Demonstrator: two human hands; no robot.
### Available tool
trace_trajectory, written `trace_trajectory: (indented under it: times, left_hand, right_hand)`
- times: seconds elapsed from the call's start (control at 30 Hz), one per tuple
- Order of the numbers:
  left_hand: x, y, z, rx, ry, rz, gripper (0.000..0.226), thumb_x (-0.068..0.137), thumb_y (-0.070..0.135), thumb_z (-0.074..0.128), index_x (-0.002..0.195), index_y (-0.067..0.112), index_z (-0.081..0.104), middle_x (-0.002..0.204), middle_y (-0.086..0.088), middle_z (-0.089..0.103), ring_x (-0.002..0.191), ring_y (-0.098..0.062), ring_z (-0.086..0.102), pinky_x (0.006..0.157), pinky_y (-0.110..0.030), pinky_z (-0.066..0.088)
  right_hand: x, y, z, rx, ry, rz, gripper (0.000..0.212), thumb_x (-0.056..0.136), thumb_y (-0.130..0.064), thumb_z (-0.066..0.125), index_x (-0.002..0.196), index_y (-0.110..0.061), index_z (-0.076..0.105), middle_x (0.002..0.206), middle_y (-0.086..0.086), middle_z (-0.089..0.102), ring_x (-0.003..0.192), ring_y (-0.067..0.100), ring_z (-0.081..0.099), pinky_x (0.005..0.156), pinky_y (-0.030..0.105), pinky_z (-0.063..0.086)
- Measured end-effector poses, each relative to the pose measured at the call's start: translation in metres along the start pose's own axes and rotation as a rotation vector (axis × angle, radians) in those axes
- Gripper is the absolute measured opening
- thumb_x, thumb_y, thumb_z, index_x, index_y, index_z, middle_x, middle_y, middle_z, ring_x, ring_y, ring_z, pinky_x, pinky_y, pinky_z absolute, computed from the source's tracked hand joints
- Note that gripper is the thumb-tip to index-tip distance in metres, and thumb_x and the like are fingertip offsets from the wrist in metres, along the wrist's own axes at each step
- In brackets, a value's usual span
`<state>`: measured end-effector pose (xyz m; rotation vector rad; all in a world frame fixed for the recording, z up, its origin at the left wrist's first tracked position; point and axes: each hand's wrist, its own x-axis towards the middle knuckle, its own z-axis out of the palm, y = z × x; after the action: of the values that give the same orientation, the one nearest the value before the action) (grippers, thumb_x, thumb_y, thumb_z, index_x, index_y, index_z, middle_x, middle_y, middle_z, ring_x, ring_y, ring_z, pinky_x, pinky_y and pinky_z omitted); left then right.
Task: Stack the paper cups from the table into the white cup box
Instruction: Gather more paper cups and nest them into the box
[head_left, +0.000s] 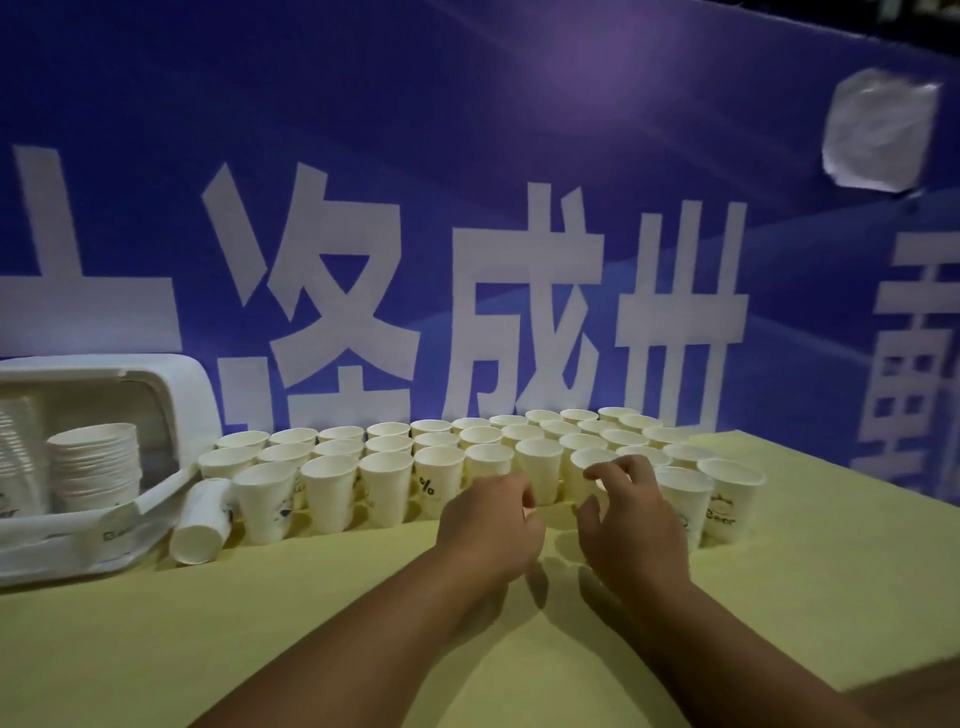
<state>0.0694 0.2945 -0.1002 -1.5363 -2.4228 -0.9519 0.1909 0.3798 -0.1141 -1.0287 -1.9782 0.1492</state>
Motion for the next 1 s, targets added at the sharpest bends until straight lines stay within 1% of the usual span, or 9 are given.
trace_trajectory:
  times: [0.1, 0.17, 0.27, 0.4, 0.47, 0.53, 0.63, 0.83, 1.0]
  left_hand:
    - [0.019, 0.017, 0.028, -0.066, -0.035, 0.022, 0.052, 0.100, 0.022, 0.061, 0.141, 0.045, 0.039, 0.105, 0.009, 0.065, 0.083, -0.009, 0.065, 0.073, -0.032, 0.062]
    - [0.031, 0.024, 0.039, -0.072, -0.065, 0.032, 0.068, 0.102, 0.021, 0.057, 0.151, 0.054, 0.023, 0.118, 0.006, 0.066, 0.088, -0.010, 0.066, 0.075, -0.035, 0.063]
    - [0.048, 0.030, 0.050, -0.054, -0.135, 0.054, 0.073, 0.104, 0.017, 0.053, 0.154, 0.056, 0.017, 0.132, 0.003, 0.063, 0.091, -0.010, 0.065, 0.072, -0.032, 0.062]
    - [0.061, 0.032, 0.058, -0.033, -0.144, 0.063, 0.062, 0.103, 0.014, 0.055, 0.151, 0.046, 0.033, 0.143, 0.004, 0.058, 0.106, -0.017, 0.065, 0.080, -0.032, 0.061]
    - [0.064, 0.031, 0.060, -0.026, -0.106, 0.052, 0.045, 0.102, 0.017, 0.057, 0.140, 0.039, 0.048, 0.129, 0.006, 0.065, 0.099, -0.014, 0.066, 0.080, -0.032, 0.060]
    - [0.064, 0.029, 0.059, -0.010, -0.044, 0.032, 0.020, 0.101, 0.022, 0.060, 0.118, 0.034, 0.060, 0.108, 0.007, 0.068, 0.087, -0.010, 0.064, 0.080, -0.033, 0.061]
    - [0.057, 0.022, 0.051, -0.006, 0.034, 0.003, 0.004, 0.101, 0.029, 0.062, 0.103, 0.033, 0.062, 0.096, 0.009, 0.066, 0.082, -0.009, 0.062, 0.079, -0.029, 0.060]
    - [0.033, -0.009, 0.009, 0.062, 0.147, 0.019, 0.014, 0.103, 0.044, 0.056, 0.105, 0.034, 0.065, 0.094, 0.011, 0.068, 0.079, -0.008, 0.061, 0.075, -0.027, 0.057]
    - [0.017, -0.046, -0.041, 0.124, 0.252, 0.055, 0.022, 0.104, 0.045, 0.052, 0.109, 0.030, 0.067, 0.094, 0.009, 0.068, 0.080, -0.009, 0.060, 0.065, -0.022, 0.046]
  right_hand:
    - [0.001, 0.016, 0.002, 0.009, 0.054, 0.071, 0.045, 0.089, -0.028, 0.068, 0.131, -0.032, 0.055, 0.139, -0.007, 0.047, 0.090, 0.008, 0.054, 0.064, 0.019, 0.049]
    - [0.004, 0.021, 0.003, 0.021, 0.072, 0.108, 0.042, 0.090, -0.030, 0.066, 0.130, -0.031, 0.056, 0.136, -0.008, 0.049, 0.094, 0.010, 0.059, 0.067, 0.022, 0.050]
    - [0.007, 0.025, 0.005, 0.020, 0.077, 0.139, 0.030, 0.093, -0.032, 0.062, 0.123, -0.030, 0.061, 0.125, -0.010, 0.053, 0.091, 0.009, 0.058, 0.068, 0.024, 0.050]
    - [0.011, 0.031, 0.009, -0.023, 0.076, 0.152, 0.018, 0.096, -0.035, 0.057, 0.111, -0.031, 0.066, 0.103, -0.014, 0.056, 0.081, 0.007, 0.052, 0.067, 0.024, 0.048]
    - [0.013, 0.032, 0.010, -0.011, 0.065, 0.155, 0.015, 0.097, -0.034, 0.056, 0.107, -0.031, 0.067, 0.099, -0.014, 0.057, 0.082, 0.006, 0.052, 0.068, 0.023, 0.047]
    - [0.014, 0.032, 0.013, 0.030, 0.046, 0.135, 0.014, 0.098, -0.030, 0.055, 0.105, -0.029, 0.067, 0.098, -0.013, 0.059, 0.085, 0.007, 0.053, 0.073, 0.024, 0.050]
    - [0.013, 0.030, 0.013, 0.085, 0.023, 0.107, 0.015, 0.098, -0.027, 0.056, 0.106, -0.026, 0.068, 0.099, -0.010, 0.060, 0.086, 0.008, 0.053, 0.077, 0.026, 0.051]
    - [0.007, -0.003, 0.010, 0.126, -0.069, -0.013, 0.016, 0.098, -0.030, 0.058, 0.110, -0.028, 0.067, 0.101, -0.011, 0.061, 0.089, 0.008, 0.054, 0.079, 0.026, 0.052]
    - [0.011, -0.051, 0.005, 0.210, -0.101, -0.052, 0.011, 0.097, -0.033, 0.057, 0.100, -0.030, 0.067, 0.091, -0.013, 0.062, 0.079, 0.006, 0.055, 0.072, 0.026, 0.053]
